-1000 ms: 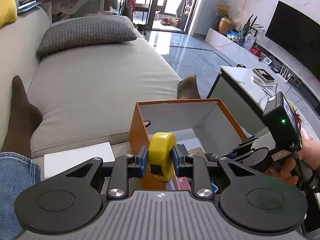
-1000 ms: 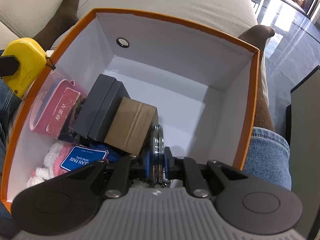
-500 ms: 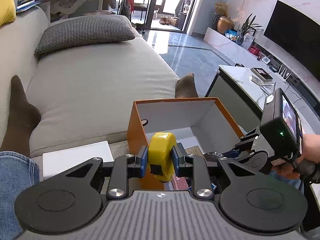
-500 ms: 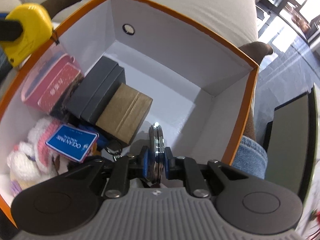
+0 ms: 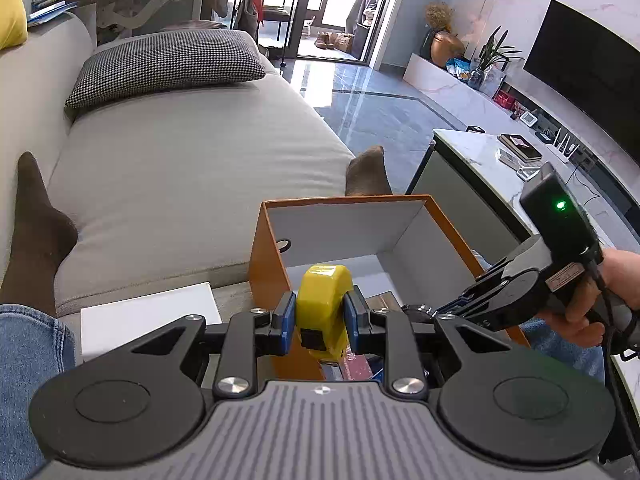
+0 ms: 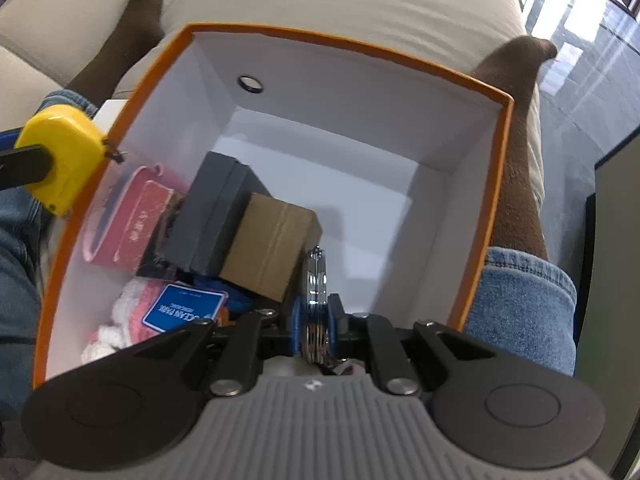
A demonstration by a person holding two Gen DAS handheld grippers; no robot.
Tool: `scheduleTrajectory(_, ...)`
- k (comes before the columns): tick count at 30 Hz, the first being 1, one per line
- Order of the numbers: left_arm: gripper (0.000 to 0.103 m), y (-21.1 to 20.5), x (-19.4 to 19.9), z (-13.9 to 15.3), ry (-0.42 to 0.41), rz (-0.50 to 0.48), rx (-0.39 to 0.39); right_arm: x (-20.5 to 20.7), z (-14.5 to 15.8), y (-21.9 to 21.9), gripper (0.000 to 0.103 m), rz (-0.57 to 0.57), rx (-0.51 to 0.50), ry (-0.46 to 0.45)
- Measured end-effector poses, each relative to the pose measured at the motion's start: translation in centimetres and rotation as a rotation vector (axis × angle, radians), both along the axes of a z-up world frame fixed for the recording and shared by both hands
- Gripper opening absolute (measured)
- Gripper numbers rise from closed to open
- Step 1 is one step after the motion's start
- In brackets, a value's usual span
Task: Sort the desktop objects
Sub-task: 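Lower the compact mirror into the orange box and open the right gripper, then lower the yellow tape measure into the orange box with the left gripper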
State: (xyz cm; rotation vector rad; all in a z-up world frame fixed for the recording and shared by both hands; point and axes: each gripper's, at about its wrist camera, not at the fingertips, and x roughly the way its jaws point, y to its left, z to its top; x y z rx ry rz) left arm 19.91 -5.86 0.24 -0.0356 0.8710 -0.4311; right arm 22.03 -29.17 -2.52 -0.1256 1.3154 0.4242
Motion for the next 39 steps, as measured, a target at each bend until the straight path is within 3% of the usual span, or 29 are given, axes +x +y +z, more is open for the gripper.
scheduleTrajectory(3, 0.029, 0.0, -0.2, 0.1, -0.002, -0.003, 0.002, 0.1, -0.3, 0.4, 0.013, 0.018, -0.015, 0.010)
scheduleTrajectory(7, 0.029, -0.1, -0.2, 0.3, -0.005, -0.003, 0.001, -0.7, 0.4, 1.5, 0.017, 0.072, -0.118, -0.072)
scheduleTrajectory(16, 0.029, -1.2, -0.3, 1.0, -0.016, -0.039, -0.019, -0.5, 0.3, 1.3, 0.018, 0.129, -0.208, -0.089)
scheduleTrajectory(20, 0.029, -2.2, -0.1, 1.3, -0.017, -0.075, -0.028, -0.4, 0.3, 1.8, 0.018, 0.179, -0.283, -0.137)
scheduleTrajectory(24, 0.029, -4.0, 0.7, 0.9, 0.004, -0.116, -0.050, -0.5, 1.1, 1.2, 0.018, 0.175, -0.253, -0.152)
scheduleTrajectory(30, 0.029, -7.3, 2.7, -0.9, 0.076, -0.168, -0.076, -1.9, 4.8, -1.3, 0.018, 0.083, -0.163, -0.274)
scheduleTrajectory(34, 0.029, -9.6, 4.4, -3.5, 0.164, -0.196, -0.103, -1.9, 6.4, -2.8, 0.018, 0.001, -0.123, -0.362)
scheduleTrajectory(39, 0.029, -11.9, 6.5, -7.1, 0.284, -0.200, -0.115, -1.3, 5.8, -4.8, 0.018, -0.081, -0.092, -0.377)
